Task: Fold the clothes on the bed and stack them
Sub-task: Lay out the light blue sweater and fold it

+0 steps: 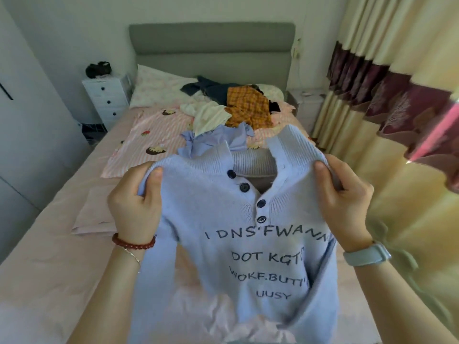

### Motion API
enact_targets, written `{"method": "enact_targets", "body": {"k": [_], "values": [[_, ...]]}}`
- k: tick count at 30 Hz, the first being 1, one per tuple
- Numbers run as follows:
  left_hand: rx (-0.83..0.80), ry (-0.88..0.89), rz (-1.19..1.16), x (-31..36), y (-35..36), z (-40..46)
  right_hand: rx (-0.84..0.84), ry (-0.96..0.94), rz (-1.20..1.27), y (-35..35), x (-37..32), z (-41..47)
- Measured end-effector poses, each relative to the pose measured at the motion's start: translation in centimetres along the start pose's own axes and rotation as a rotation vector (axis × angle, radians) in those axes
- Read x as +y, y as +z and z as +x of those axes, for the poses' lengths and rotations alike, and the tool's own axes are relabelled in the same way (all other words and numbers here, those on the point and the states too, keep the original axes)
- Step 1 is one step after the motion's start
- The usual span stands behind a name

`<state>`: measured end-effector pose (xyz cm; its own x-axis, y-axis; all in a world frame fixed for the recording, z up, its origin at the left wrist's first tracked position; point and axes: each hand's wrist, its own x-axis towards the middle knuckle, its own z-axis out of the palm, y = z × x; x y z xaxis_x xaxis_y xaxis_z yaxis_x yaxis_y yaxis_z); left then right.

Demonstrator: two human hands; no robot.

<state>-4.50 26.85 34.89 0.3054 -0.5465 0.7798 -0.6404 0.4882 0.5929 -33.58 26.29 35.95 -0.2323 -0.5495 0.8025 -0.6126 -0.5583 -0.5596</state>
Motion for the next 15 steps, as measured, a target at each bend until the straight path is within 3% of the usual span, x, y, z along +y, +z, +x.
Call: {"method": "enact_targets", "body": {"k": [5,10,12,15], "values": [[-0.046,0.067,0.105,-2.7,1.8,1.2,-0.016,0.01,-0.05,1.6,2.2,0.7],[-0.193,0.034,0.204,-10.3,7.2,3.3,-0.155,0.013,-0.313,8.2,8.3,2.4],[-0.319,-0.012,0.294,-14.5,11.1,5.4,-0.285,0.055,-0.464,12.9,11.7,4.2],[-0.572,-0.257,0.503,-21.4,17.3,8.0,-0.626,0.364,-0.668,20.1,17.5,5.5]]}}
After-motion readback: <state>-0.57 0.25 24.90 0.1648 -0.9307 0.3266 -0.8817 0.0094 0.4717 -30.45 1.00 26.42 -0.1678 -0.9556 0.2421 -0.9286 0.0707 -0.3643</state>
